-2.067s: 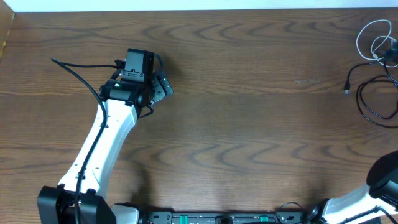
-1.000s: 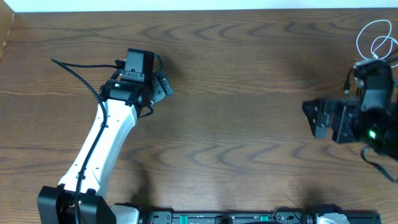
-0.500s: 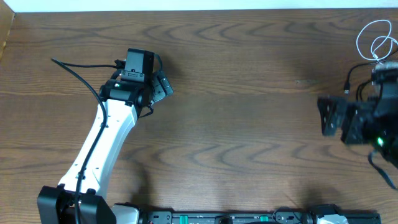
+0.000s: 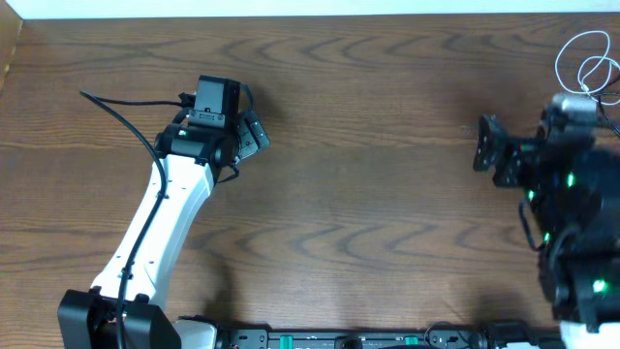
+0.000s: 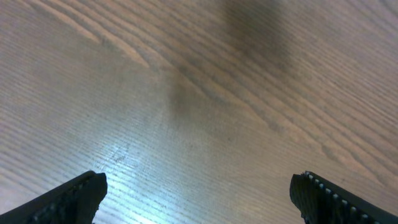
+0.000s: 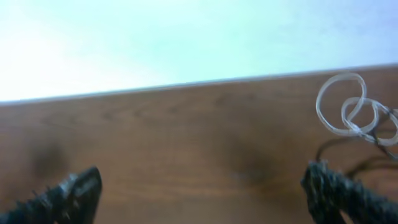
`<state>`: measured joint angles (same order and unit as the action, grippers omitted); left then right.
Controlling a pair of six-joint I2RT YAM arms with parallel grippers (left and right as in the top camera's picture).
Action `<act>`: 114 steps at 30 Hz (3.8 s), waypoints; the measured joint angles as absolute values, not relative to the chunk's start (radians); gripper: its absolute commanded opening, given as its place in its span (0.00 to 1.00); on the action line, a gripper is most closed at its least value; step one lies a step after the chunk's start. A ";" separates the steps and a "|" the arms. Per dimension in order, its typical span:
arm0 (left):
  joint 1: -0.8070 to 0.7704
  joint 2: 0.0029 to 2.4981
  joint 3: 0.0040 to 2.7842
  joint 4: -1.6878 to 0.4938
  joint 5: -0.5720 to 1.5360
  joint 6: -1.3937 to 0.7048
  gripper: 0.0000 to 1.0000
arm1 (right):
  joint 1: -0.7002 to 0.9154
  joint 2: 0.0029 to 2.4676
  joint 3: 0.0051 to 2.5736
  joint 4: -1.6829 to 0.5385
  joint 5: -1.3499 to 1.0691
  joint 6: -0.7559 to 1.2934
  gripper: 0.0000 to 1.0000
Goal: Untangle cables
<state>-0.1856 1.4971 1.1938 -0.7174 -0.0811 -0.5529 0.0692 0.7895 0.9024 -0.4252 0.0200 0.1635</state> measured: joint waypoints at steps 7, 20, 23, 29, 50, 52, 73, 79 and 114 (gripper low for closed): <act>-0.186 1.497 1.194 -0.718 -0.081 -0.553 0.99 | 0.054 0.474 0.555 -0.226 0.024 0.152 0.99; -0.186 1.497 1.194 -0.718 -0.081 -0.553 0.99 | 0.053 0.141 0.171 -0.084 0.023 0.149 0.99; -0.186 1.497 1.194 -0.718 -0.081 -0.553 0.99 | 0.053 0.105 0.124 -0.061 0.023 0.149 0.99; -0.186 1.497 1.194 -0.718 -0.081 -0.553 0.99 | 0.053 0.030 0.028 -0.060 0.023 0.149 0.99; -0.186 1.497 1.194 -0.718 -0.081 -0.553 0.99 | 0.054 0.015 0.010 -0.073 0.019 0.149 0.99; -0.186 1.497 1.194 -0.718 -0.081 -0.553 0.99 | 0.054 0.015 0.010 -0.073 0.019 0.149 0.99; -0.184 1.496 1.194 -0.723 -0.163 -0.545 0.99 | 0.054 0.015 0.010 -0.073 0.019 0.149 0.99; -0.184 1.420 1.184 -0.589 -0.098 -0.427 0.99 | 0.054 0.015 0.010 -0.073 0.019 0.149 0.99; 0.020 0.112 0.052 0.181 0.160 0.031 0.99 | 0.054 0.012 0.009 -0.073 0.019 0.149 0.99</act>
